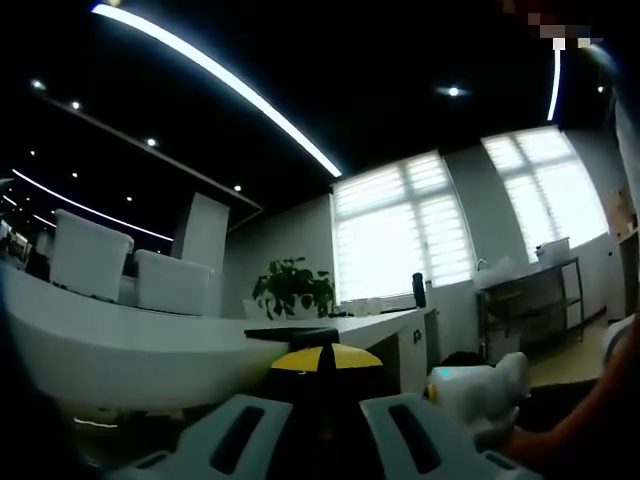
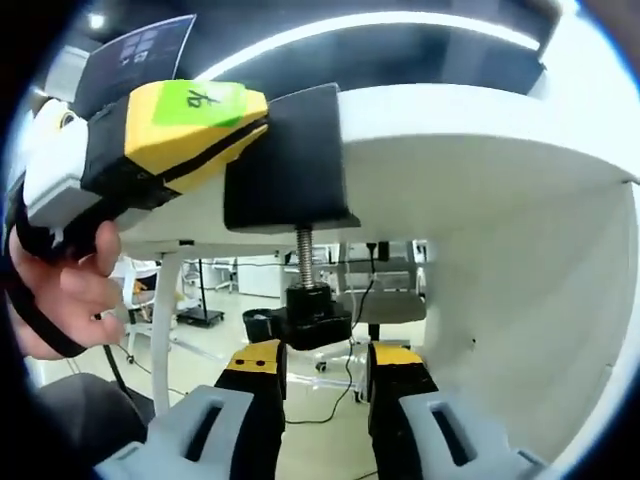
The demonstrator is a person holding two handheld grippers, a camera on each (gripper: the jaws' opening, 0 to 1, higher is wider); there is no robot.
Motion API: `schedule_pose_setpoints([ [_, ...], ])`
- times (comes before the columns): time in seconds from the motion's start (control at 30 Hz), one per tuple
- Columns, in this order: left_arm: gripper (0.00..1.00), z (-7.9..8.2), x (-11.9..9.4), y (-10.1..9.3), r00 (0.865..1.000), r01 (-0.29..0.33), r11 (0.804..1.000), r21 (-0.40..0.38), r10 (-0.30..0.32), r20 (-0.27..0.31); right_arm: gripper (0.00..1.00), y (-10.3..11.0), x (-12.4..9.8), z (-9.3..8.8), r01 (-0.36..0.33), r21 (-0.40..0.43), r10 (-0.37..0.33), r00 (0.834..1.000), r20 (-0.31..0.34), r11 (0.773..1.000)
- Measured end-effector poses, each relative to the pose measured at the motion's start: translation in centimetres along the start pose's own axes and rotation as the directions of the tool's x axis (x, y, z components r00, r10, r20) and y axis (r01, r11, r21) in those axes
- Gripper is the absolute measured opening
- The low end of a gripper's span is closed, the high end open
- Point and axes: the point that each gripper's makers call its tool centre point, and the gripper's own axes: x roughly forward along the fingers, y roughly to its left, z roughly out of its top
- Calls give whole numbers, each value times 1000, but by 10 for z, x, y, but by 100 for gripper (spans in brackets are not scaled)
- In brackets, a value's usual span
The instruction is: Clamp the fixed fixture on the desktop, loosen the retaining clip, secure it to the edge of the desk, and tighten the retaining clip.
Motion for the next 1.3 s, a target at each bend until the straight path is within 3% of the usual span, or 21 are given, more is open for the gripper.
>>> schedule_pose_setpoints([
  [0.2,3,0,-1,0,1000,5,1000,4,-5,-5,43,6,1,16,20,3,-20,999,39,1000],
  [0.37,3,0,-2,0,1000,2,1000,4,-2,-7,40,10,4,25,26,-5,-26,998,50,1000],
  [0.47,3,0,-2,0,1000,2,1000,4,-2,-6,36,8,0,29,42,91,-47,997,54,995],
  [0.53,3,1,-3,0,1000,3,1000,2,-3,-3,29,1,0,24,61,42,-62,997,41,997],
  [0.73,3,1,-3,0,1000,2,1000,3,-2,-5,28,4,-1,23,6,9,-7,999,45,1000],
  [0.8,3,1,-4,0,1000,1,1000,5,-1,-6,28,7,0,25,-56,-43,59,996,71,997],
  [0.87,3,2,-5,1,1000,-1,1000,6,1,-4,28,10,0,24,-119,-33,122,989,85,992],
  [0.97,3,2,-5,1,1000,0,1000,3,0,-3,28,15,-1,24,-259,-68,264,961,83,963],
  [1.1,3,3,-5,1,1000,1,1000,2,-1,-1,28,24,0,23,-436,-67,439,897,52,897],
  [1.3,3,3,-5,1,1000,0,1000,2,0,0,28,34,-1,24,-590,-21,591,806,42,807],
])
